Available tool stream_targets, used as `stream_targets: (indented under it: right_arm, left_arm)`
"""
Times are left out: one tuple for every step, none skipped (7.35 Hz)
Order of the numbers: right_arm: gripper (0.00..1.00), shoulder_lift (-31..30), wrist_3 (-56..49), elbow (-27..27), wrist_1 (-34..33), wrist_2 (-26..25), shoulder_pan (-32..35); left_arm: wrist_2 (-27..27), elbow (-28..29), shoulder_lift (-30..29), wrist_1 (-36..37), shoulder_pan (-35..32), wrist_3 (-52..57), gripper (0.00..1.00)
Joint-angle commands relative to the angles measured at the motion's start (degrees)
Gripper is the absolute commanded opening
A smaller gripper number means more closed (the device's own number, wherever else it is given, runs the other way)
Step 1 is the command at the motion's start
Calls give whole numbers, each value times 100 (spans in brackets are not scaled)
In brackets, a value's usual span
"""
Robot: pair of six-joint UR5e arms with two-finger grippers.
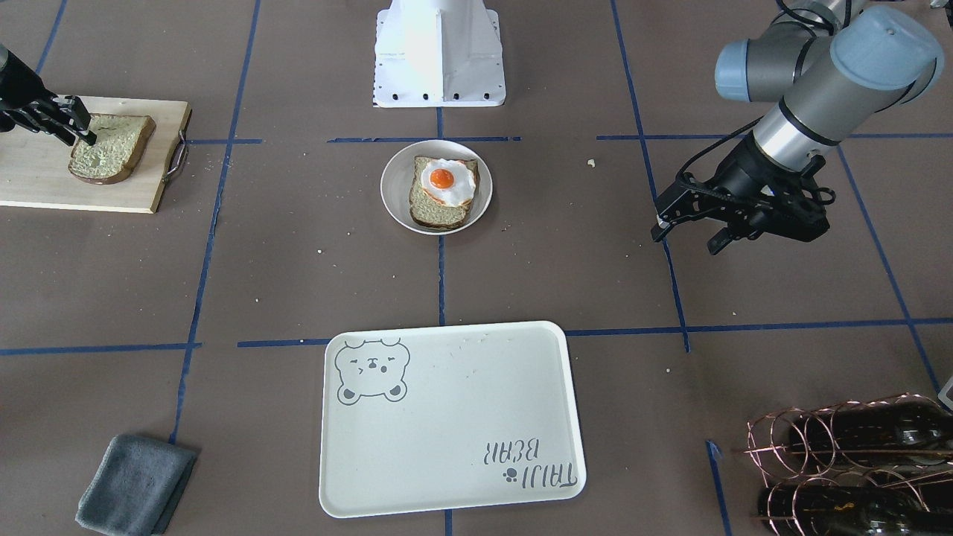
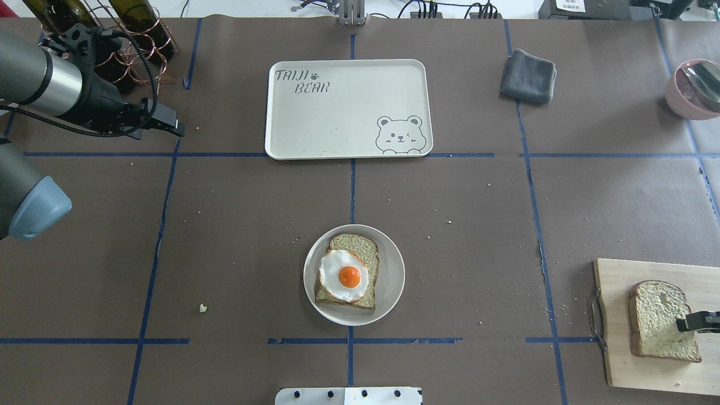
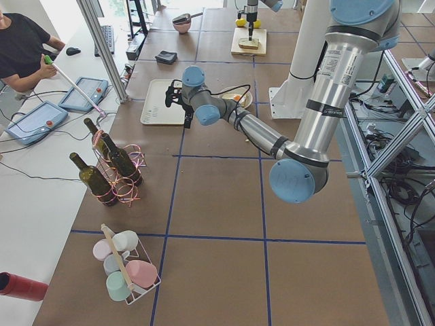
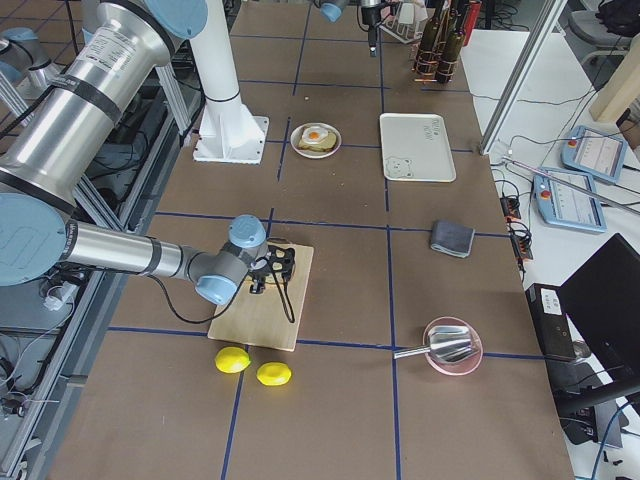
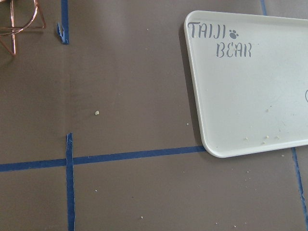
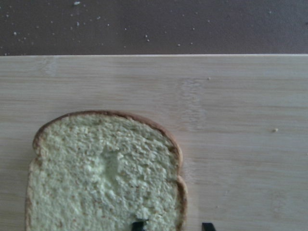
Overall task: Make sandwich and place on tray
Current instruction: 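Grasp the edge of the bread slice on the board with the right gripper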
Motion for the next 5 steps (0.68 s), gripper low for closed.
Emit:
stream_targets:
  right_arm:
    - [0,23,-2,4,0,7,8]
    - [0,41,-2,22,8,7,8]
    - [0,41,-2,65,26,24,25]
    - [0,6,-2,222,26,42,60]
    - [0,-46,-2,424,122,60,95]
  left_arm:
    - [9,0,0,0,0,7,100]
    - [0,0,0,0,0,7,100]
    - [0,0,0,0,0,7,100]
    - [0,9,-9,0,0,7,100]
    - [0,0,-9,0,0,7,100]
